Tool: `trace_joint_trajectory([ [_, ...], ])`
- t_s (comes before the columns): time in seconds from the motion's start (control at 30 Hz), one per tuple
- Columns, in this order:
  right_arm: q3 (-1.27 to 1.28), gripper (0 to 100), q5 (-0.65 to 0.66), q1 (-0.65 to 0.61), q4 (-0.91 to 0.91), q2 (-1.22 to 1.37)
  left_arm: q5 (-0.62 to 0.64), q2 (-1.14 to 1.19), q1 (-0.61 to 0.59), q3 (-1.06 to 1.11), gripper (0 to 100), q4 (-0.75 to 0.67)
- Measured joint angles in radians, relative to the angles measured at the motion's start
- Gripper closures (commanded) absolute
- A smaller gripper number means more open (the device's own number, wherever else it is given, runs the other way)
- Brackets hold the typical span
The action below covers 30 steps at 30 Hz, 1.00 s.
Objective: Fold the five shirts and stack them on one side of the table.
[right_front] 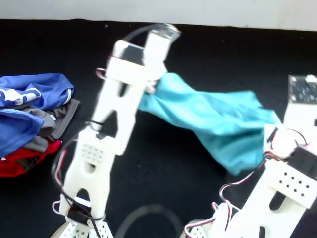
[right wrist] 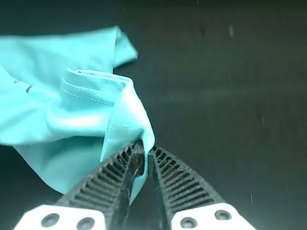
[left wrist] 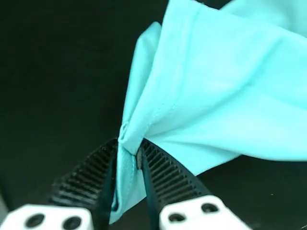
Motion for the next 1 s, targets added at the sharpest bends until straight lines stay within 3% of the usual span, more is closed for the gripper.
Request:
trace_joint_trajectory([
  [0.13,-0.176,99.2,-0.064,-0.172,0.040,0.068,-0.005,-0.107,-0.124,0.031,99,0.012],
  [0.23,-0.328,99.2,-0.081,-0.235,0.129,0.207,-0.005,-0.242,-0.184,0.178,99,0.015],
  [0.4,-0.569,99.2,-0.083,-0.305,0.318,0.489,-0.040,-0.470,-0.193,0.641,99,0.015],
  [0.53,-0.623,99.2,-0.083,-0.354,0.442,0.631,-0.098,-0.552,-0.198,1.026,99,0.014],
  [0.73,-0.480,99.2,-0.083,-0.417,0.462,0.628,-0.183,-0.568,-0.233,1.329,96,0.012],
  [0.9,-0.201,99.2,-0.049,-0.430,0.394,0.466,-0.193,-0.572,-0.236,1.379,79,0.011],
  [1.0,0.002,99.2,-0.005,-0.430,0.321,0.333,-0.233,-0.572,-0.236,1.378,77,0.011],
])
